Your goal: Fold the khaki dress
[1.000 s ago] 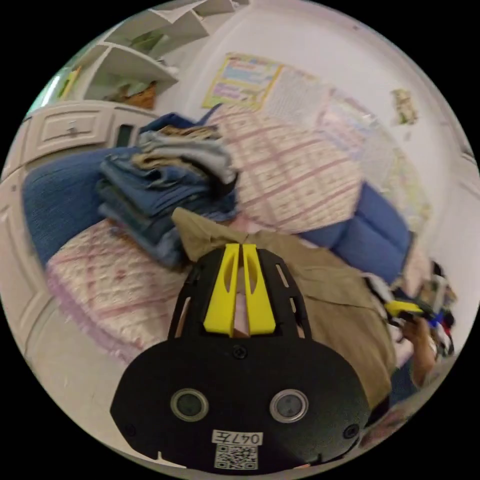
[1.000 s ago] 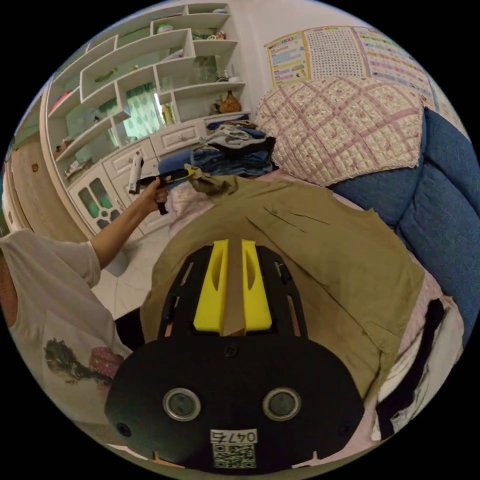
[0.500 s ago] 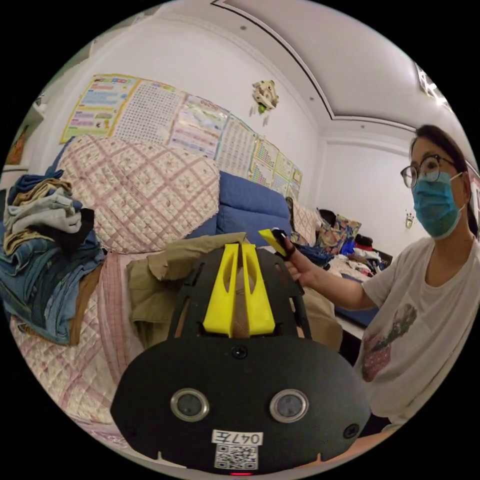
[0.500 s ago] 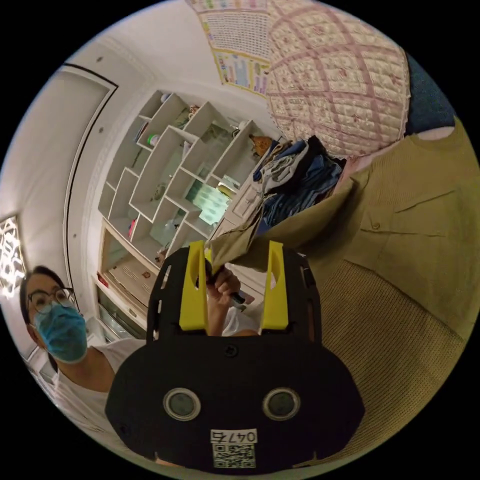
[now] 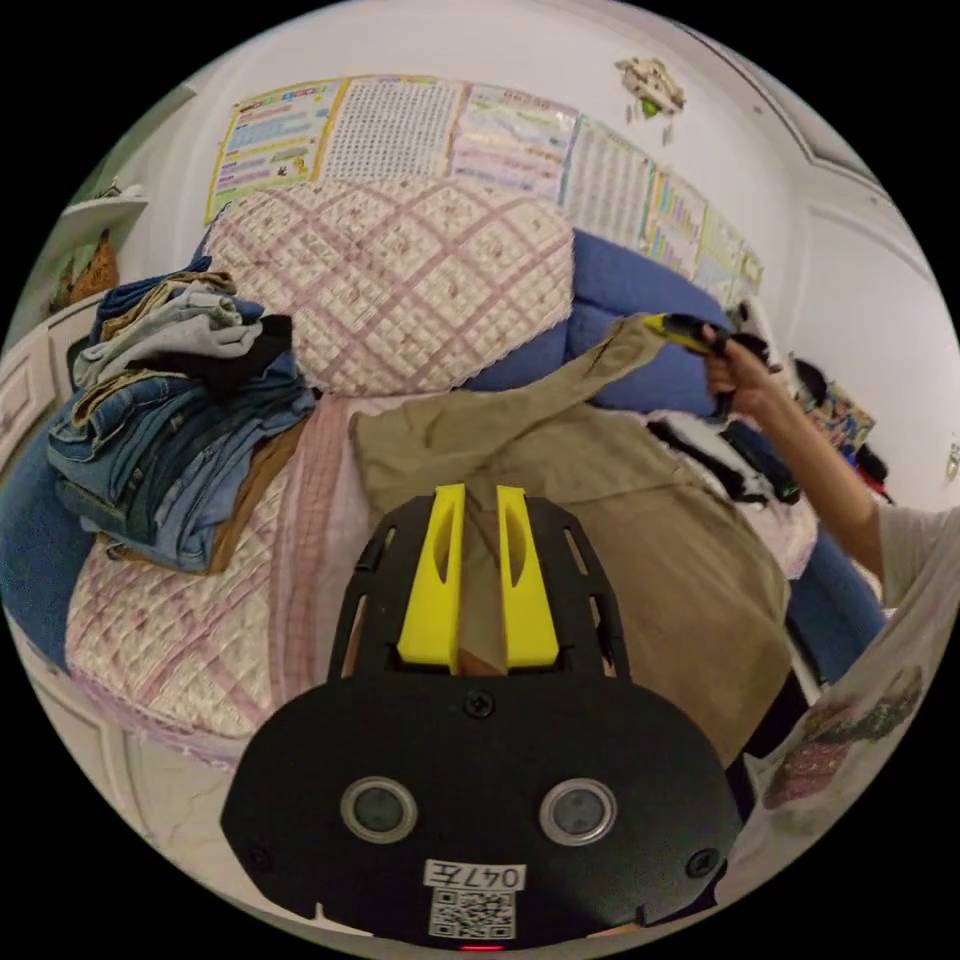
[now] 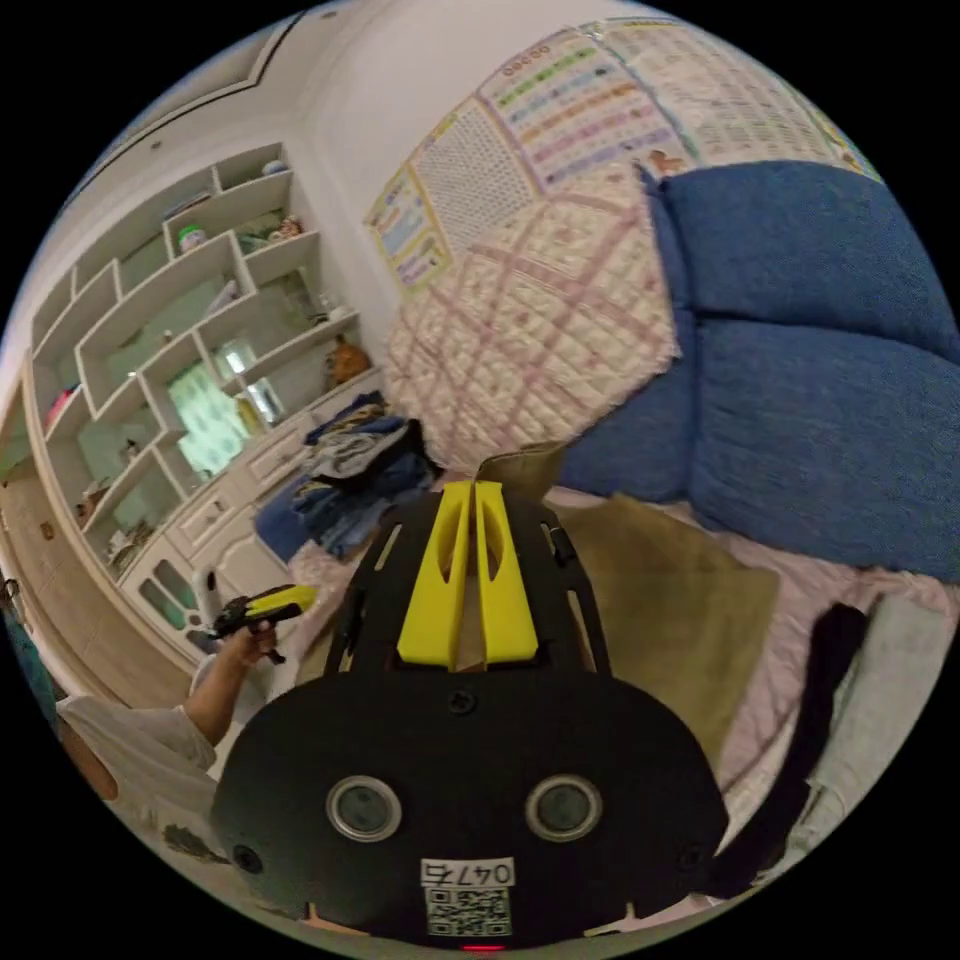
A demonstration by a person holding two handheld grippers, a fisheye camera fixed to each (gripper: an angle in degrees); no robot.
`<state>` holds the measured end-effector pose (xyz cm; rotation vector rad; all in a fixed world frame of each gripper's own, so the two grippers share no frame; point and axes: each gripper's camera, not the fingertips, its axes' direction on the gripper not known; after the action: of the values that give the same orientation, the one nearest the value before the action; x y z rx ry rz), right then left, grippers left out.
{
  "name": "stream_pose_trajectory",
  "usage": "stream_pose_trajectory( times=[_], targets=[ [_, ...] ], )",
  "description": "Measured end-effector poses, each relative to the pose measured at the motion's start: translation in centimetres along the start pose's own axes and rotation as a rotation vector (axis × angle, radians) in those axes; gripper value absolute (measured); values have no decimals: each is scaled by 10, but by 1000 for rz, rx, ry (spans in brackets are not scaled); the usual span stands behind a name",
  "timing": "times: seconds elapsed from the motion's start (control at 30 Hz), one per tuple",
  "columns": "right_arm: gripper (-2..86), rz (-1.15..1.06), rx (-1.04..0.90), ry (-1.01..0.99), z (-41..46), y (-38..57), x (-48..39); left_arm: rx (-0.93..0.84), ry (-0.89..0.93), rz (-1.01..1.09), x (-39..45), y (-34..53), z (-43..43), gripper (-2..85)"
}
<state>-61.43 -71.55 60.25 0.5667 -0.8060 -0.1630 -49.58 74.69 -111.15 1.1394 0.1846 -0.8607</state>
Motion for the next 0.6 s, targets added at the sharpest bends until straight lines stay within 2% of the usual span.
stream_pose_trajectory(
  times=[0.07, 0.17, 0.33, 0.43, 0.6],
  targets=[
    [-12, 77, -91, 51, 11, 39, 46, -95, -60, 0, 1, 4, 43, 48],
    [-12, 212, -217, 7, 39, 98, 88, -186, -87, -40, -5, 10, 89, 38],
    [-12, 302, -240, 21, 57, 131, 106, -208, -161, 18, -4, 12, 119, 41],
    [-12, 253, -245, 62, 63, 107, 90, -253, -265, 107, -1, 8, 144, 54],
    [-12, 100, -242, 8, 80, 62, 37, -287, -273, 158, -5, 0, 190, 82]
  ],
)
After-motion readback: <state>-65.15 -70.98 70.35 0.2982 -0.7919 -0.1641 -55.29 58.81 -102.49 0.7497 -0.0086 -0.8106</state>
